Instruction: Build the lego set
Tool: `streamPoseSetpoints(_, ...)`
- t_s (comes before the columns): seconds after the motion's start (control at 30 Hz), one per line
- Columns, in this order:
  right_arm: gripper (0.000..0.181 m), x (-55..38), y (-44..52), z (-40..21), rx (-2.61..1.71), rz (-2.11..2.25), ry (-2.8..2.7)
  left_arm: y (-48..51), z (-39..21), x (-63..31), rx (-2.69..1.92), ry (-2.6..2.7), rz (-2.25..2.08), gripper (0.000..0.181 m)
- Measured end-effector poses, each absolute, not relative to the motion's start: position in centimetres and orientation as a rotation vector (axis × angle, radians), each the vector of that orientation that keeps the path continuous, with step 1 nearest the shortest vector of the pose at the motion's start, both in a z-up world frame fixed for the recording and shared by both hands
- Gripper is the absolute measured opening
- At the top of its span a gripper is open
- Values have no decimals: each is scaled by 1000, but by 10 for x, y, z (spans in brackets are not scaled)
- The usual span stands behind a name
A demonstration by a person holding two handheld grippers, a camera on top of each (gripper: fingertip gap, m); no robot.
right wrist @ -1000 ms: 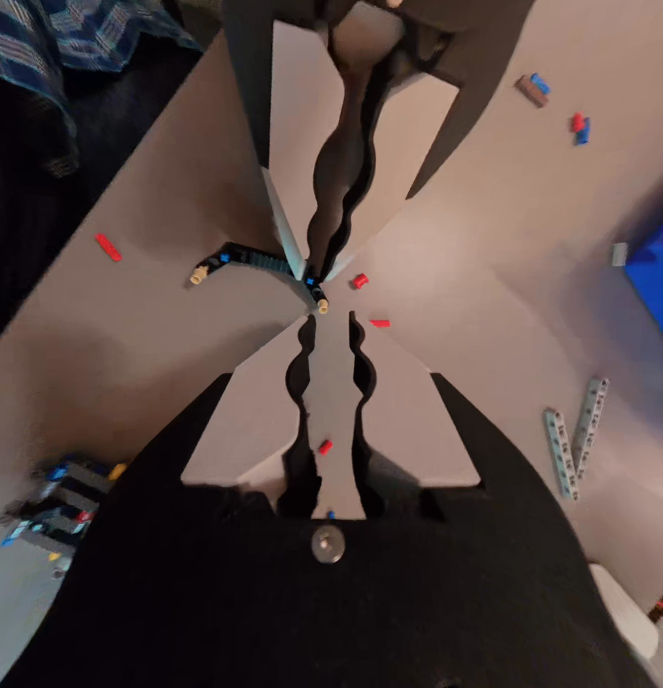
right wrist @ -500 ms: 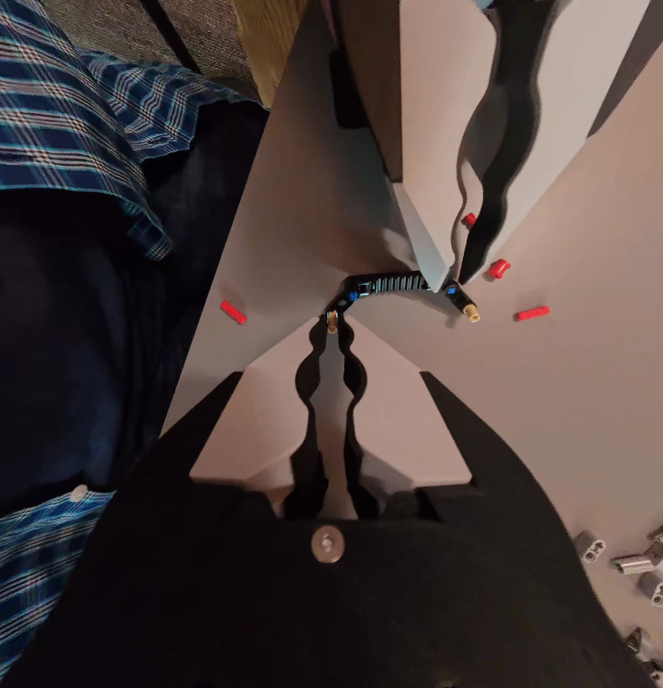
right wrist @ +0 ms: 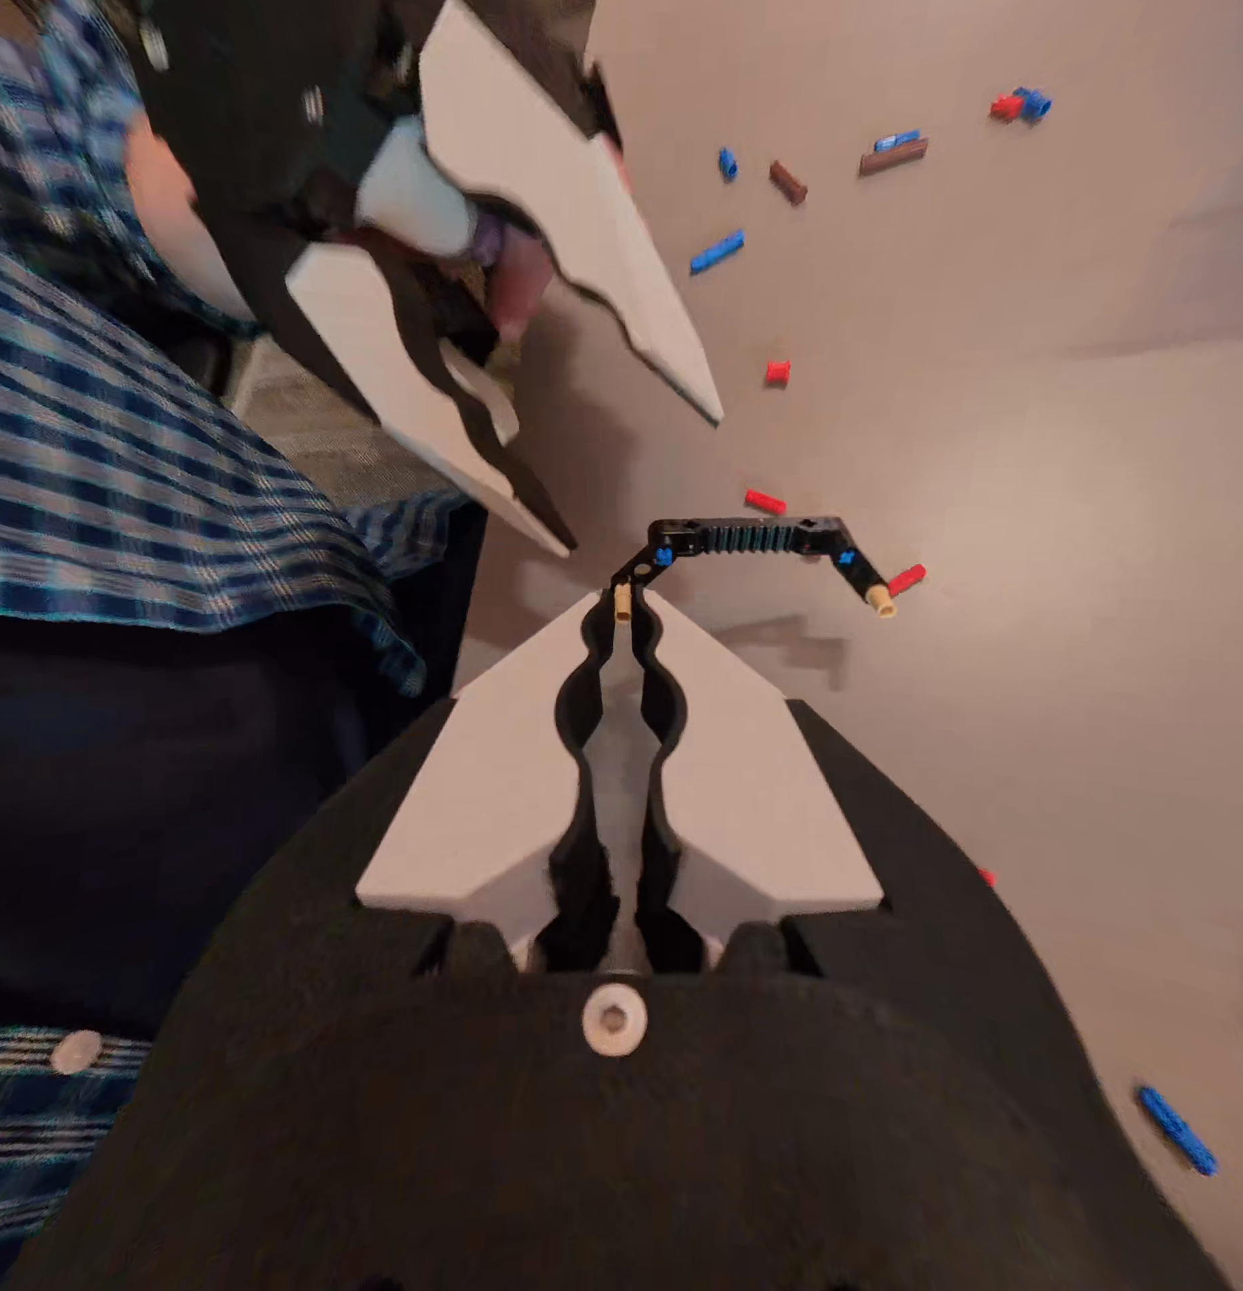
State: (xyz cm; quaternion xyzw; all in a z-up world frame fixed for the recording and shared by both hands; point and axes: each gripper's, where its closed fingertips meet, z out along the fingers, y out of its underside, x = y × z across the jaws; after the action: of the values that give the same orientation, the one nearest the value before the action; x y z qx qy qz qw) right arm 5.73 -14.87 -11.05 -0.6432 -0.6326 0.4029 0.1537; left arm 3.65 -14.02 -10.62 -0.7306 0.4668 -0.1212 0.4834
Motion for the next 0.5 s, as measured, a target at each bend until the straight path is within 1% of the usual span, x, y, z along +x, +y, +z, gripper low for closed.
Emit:
streamPoseSetpoints(0.13,2,49,-152,-92,-1852,1377,-1662,-139,-102,49,-1700,1165,-143,51)
streamPoseSetpoints(0.17,2,48,-155,-89,-1851,1425,-1640,-138,-101,51,-1680,1173,-110,49)
streamPoseSetpoints(0.27,2,46,-159,-88,-1850,1467,-1623,-136,-98,55,-1640,1201,-56,30)
streamPoseSetpoints(0.43,2,46,-160,-84,-1829,1494,-1627,-138,-97,55,-1615,1230,-50,22)
streamPoseSetpoints(0.5,2,46,-161,-84,-1818,1493,-1645,-139,-98,55,-1620,1234,-77,22)
